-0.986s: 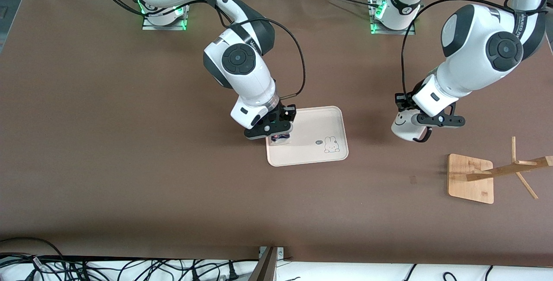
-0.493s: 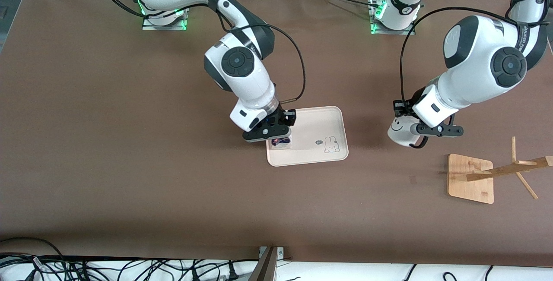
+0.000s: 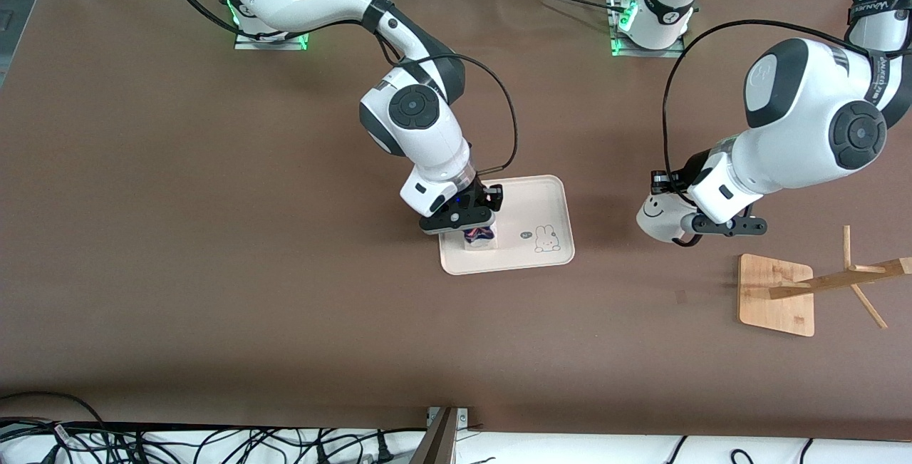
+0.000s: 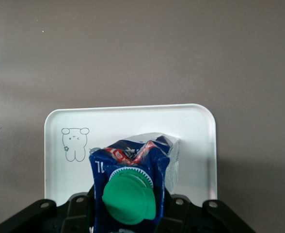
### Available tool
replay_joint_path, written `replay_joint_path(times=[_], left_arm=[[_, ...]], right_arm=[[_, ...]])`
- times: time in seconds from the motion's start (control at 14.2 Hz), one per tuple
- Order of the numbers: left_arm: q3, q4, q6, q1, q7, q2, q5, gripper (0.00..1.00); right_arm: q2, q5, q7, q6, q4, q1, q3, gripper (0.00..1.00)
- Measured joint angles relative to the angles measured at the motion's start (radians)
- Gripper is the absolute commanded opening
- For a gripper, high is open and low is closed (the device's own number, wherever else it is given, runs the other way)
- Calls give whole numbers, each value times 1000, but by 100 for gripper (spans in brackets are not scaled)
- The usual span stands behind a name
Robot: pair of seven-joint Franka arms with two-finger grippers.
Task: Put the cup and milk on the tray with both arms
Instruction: 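Open the right gripper on the tray while the left gripper carries the mug over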
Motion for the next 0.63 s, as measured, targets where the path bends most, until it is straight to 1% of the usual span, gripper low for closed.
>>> replay_joint_path(times=[0.07,0.21,0.42,0.63], left_arm=[[1,4,-1,0,0,0,-5,0],[2,10,-6,0,0,0,-33,0],[3,12,-18,0,-16,0,-43,0],[3,32,-40,0,-90,2,-52,0]], right_arm=[[0,-1,0,0,0,0,-1,100],[0,-12,1,0,0,3,-1,100],[-3,-26,4,-7,0,10,-1,100],[-31,-26,20,-77,7,11,-1,100]])
